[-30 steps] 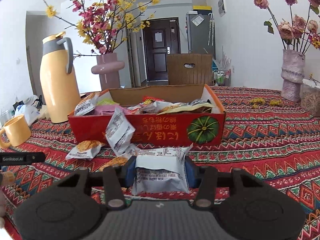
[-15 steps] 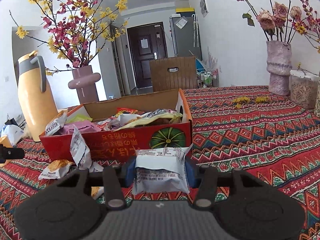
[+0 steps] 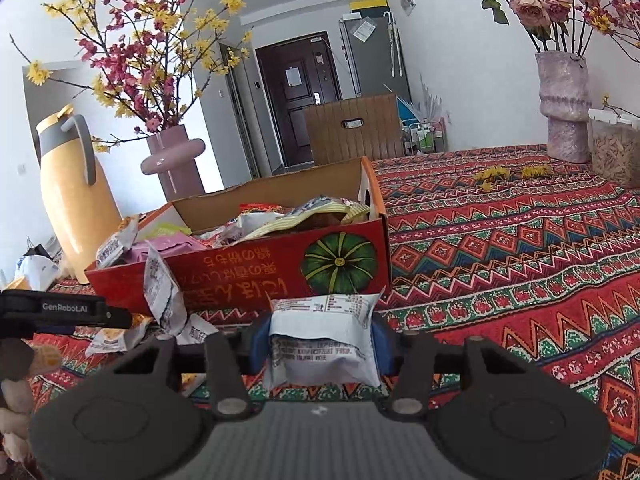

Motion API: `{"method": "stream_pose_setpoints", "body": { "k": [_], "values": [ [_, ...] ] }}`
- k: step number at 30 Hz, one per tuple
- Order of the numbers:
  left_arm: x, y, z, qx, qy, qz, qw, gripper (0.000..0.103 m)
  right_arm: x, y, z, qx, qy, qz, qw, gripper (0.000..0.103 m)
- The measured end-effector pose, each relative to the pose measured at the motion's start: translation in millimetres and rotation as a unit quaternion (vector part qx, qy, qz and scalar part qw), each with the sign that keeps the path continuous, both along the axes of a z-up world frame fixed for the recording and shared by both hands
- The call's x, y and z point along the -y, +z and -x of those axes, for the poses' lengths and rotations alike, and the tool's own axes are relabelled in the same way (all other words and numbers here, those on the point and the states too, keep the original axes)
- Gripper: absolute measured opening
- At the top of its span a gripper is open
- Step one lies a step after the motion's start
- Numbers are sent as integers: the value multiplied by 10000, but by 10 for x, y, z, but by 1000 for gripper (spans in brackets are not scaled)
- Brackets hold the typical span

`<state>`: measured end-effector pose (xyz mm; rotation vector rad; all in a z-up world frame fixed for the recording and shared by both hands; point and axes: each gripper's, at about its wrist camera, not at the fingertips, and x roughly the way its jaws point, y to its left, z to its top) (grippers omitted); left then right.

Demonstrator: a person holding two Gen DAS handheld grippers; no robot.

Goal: Organize snacks
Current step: 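Carry both packets over the box and open both tools to drop them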

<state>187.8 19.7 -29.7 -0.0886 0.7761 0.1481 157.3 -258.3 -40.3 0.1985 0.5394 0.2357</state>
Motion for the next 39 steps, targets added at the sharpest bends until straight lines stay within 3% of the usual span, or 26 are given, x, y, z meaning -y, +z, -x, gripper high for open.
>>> {"method": "stream_pose_setpoints", "body": {
  "k": [4, 9, 20, 29, 39],
  "values": [
    [50, -88, -55, -81, -57, -40, 9999, 55, 16, 1, 8, 23, 46, -62, 10000, 50],
    [46, -59, -12, 42, -106, 95, 9999, 45, 14, 11, 27, 84, 135, -108, 9998, 50],
    [2, 120, 243, 468, -82, 94, 9988, 44, 26, 40, 86, 295, 130, -187, 9993, 50],
    [-13, 427, 450, 990, -113, 113, 9950, 43, -2, 98, 182, 569, 139, -109, 9982, 50],
    [43, 793, 447, 1455, -206, 139, 9890, 43, -94, 481, 264, 1060, 191, -60, 9942, 50]
  ]
}}
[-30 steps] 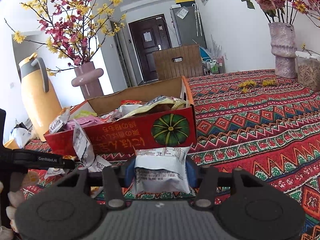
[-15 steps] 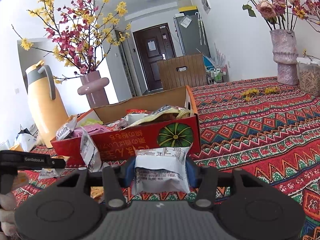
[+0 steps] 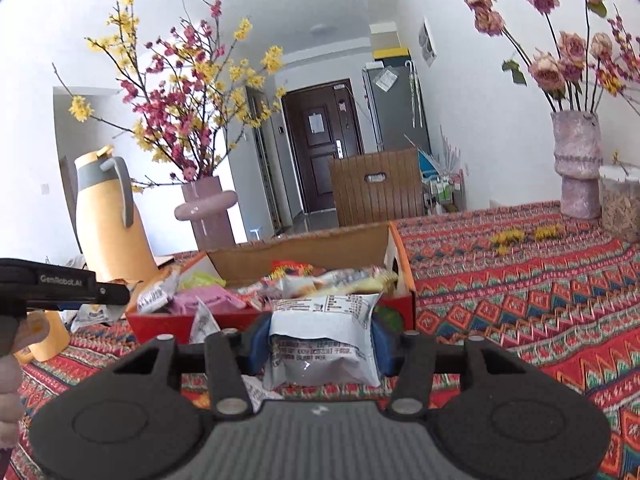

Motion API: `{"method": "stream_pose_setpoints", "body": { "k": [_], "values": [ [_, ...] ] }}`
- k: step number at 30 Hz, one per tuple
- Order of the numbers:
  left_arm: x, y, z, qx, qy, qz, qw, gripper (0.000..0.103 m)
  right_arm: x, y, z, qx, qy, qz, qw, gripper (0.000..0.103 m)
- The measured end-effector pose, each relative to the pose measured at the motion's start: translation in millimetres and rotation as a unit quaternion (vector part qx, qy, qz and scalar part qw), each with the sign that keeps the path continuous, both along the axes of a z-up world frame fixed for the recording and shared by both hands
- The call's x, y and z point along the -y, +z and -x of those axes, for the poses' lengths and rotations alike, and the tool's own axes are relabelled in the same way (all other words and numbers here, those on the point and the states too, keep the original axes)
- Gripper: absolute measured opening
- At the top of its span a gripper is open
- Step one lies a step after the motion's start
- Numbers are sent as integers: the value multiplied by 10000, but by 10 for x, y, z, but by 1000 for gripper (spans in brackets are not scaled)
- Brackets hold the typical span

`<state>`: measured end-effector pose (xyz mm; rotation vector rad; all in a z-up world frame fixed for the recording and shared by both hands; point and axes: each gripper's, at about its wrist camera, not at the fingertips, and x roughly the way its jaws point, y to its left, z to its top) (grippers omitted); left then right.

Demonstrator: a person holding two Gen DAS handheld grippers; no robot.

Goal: Organize snacks
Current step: 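Carry both packets over the box and open both tools to drop them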

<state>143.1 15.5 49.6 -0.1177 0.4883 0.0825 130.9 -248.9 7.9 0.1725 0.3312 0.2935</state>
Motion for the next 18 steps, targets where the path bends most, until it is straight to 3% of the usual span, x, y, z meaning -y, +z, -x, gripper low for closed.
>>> {"method": "stream_pose_setpoints", "body": {
  "k": [9, 18],
  "values": [
    [0, 268, -212, 278, 8, -91, 9996, 43, -152, 386, -298, 359, -71, 131, 9992, 50],
    [-28, 357, -456, 408, 137, -125, 9990, 43, -334, 534, -755, 342, -179, 342, 9987, 50]
  ]
}}
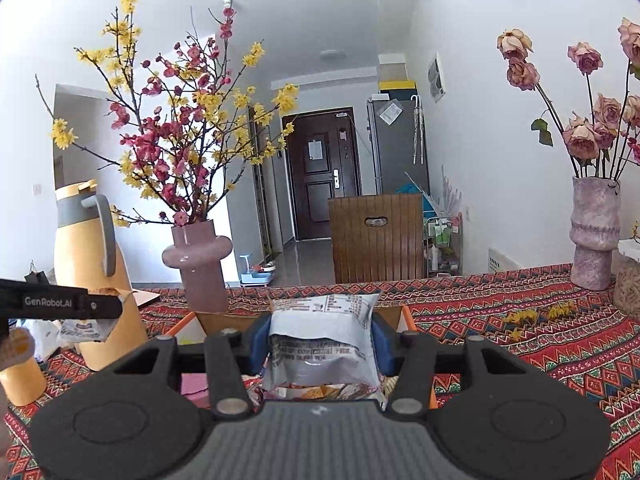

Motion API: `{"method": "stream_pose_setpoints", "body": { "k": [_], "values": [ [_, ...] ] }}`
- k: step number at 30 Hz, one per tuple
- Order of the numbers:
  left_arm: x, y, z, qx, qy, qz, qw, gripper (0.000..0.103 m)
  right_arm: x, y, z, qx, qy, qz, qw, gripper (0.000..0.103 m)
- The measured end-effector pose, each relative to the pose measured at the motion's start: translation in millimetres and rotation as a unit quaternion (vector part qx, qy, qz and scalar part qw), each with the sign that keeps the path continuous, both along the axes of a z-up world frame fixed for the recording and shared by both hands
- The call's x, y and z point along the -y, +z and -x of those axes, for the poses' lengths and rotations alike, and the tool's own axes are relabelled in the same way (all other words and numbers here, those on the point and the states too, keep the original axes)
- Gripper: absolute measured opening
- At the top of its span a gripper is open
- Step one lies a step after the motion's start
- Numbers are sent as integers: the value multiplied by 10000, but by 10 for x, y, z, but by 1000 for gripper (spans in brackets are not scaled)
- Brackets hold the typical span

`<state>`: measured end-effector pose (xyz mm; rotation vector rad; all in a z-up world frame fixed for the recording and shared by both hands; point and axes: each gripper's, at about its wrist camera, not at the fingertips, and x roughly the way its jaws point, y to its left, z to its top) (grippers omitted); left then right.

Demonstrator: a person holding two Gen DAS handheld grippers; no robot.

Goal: Organize snacks
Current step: 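Carry both packets over the box and open both tools to drop them, then move both open tools back from the box toward the remaining packets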

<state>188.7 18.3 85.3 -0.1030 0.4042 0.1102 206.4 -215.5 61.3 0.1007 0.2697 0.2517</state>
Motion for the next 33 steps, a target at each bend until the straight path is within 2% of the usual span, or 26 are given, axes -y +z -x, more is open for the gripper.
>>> {"method": "stream_pose_setpoints", "body": {
  "k": [8, 15, 19, 24, 26, 27, 29, 30, 31, 32, 33],
  "values": [
    [-75, -131, -275, -42, 135, 47, 9999, 43, -154, -43, -330, -156, -67, 110, 9998, 50],
    [-46, -432, -478, 25, 156, -132, 9998, 43, -194, -334, -515, -290, 29, 33, 9996, 50],
    [25, -586, -547, -53, 106, -403, 9991, 43, -225, -401, -558, -377, 29, 112, 9992, 50],
    [25, -634, -528, -38, 8, -406, 9992, 44, -255, -488, -634, -569, 16, 172, 9982, 50],
    [2, -629, -511, -3, -11, -336, 9994, 45, -254, -504, -636, -615, 24, 155, 9980, 56],
    [-10, -631, -498, 17, -36, -288, 9996, 48, -246, -506, -626, -629, 50, 117, 9979, 58],
    [-30, -622, -487, 53, -14, -216, 9998, 65, -213, -496, -581, -631, 106, 11, 9980, 63],
    [-45, -612, -473, 111, 52, -198, 9997, 85, -200, -488, -562, -617, 112, -21, 9980, 66],
    [-54, -597, -448, 191, 118, -208, 9995, 94, -191, -478, -543, -593, 80, -49, 9982, 79],
    [-62, -582, -423, 265, 152, -210, 9993, 96, -177, -465, -521, -549, 46, -84, 9984, 93],
    [-73, -569, -404, 312, 146, -176, 9993, 102, -169, -454, -508, -515, 33, -115, 9986, 98]
  ]
}}
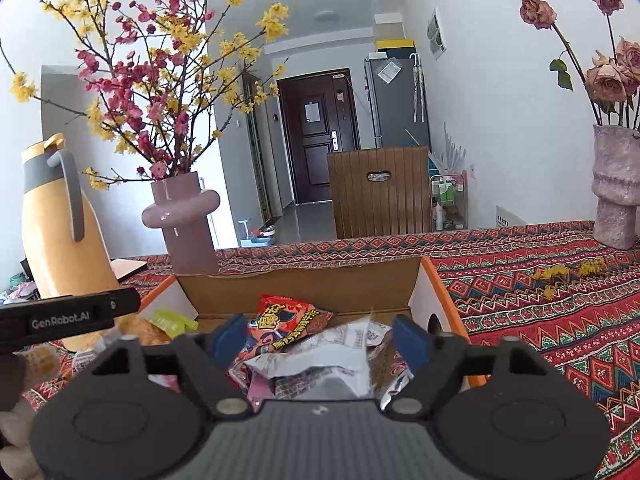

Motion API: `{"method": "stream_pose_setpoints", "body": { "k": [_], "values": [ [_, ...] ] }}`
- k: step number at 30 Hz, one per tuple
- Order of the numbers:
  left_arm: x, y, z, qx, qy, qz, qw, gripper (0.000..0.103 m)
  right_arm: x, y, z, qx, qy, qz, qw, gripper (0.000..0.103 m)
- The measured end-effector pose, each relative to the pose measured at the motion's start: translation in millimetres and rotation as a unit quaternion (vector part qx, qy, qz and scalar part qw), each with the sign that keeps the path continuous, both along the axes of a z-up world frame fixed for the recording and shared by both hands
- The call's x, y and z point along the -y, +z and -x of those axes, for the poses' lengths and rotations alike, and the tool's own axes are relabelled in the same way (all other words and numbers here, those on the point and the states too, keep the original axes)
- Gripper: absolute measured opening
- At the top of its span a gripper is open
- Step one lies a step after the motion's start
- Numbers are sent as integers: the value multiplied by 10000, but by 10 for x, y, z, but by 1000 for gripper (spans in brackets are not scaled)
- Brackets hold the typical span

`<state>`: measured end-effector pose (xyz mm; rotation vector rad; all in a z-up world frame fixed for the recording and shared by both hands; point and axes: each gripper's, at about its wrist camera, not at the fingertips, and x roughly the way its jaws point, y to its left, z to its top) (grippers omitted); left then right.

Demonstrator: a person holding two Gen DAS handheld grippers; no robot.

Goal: Organize snacks
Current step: 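Move both open tools back from the box toward the remaining packets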

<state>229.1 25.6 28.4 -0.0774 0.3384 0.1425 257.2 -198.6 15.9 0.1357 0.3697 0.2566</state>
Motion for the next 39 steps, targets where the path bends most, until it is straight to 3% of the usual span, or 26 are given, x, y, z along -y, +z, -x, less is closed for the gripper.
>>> {"method": "stream_pose_setpoints", "body": {
  "k": [1, 15, 24, 39],
  "values": [
    [-9, 11, 15, 34, 2, 34, 10000, 103, 8, 6, 18, 37, -1, -36, 10000, 103],
    [-57, 19, 1, -11, 192, 148, 9997, 103, 22, 50, 103, 102, 2, -34, 9999, 103],
    [-103, 258, 215, 26, 337, 155, 9993, 103, 35, 220, 427, 288, -67, 134, 9995, 103],
    [-386, 75, 844, -235, 74, -45, 9997, 103, 49, -2, 949, -297, -109, 441, 9985, 103]
  ]
}}
